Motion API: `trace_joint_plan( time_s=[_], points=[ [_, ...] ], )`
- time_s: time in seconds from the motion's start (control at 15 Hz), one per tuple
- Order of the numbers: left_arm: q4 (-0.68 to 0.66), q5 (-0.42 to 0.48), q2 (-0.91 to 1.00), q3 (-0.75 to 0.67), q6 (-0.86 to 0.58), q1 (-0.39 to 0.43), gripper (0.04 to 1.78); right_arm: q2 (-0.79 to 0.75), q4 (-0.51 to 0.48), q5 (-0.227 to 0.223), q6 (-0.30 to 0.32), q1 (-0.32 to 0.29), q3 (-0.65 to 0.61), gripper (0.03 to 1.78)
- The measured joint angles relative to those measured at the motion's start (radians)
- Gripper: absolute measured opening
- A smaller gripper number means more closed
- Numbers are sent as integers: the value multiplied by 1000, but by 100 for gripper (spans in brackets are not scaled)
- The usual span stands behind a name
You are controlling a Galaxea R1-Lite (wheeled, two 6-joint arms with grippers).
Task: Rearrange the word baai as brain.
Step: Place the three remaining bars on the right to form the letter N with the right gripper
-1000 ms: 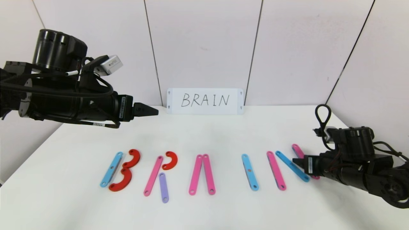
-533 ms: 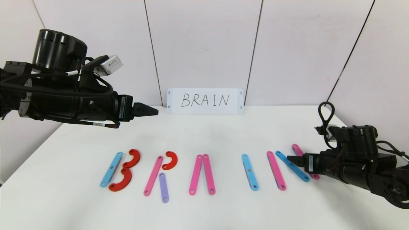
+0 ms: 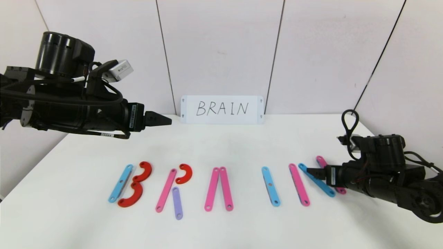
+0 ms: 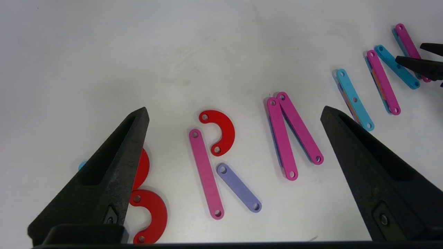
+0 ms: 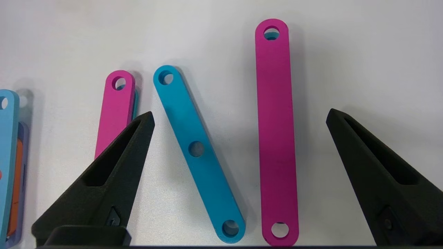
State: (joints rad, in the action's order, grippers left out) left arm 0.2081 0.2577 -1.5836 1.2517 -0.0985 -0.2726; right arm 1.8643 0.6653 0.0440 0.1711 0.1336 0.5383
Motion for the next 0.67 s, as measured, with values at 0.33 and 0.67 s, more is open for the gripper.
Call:
trace_joint_plan(
  time_s=[0.33,0.67],
  points=[
    [0,0,0,0,0,0,174,11,0,18,5,13,9,174],
    [0,0,0,0,0,0,174,6,-3,19,41,48,-10,174]
  ],
)
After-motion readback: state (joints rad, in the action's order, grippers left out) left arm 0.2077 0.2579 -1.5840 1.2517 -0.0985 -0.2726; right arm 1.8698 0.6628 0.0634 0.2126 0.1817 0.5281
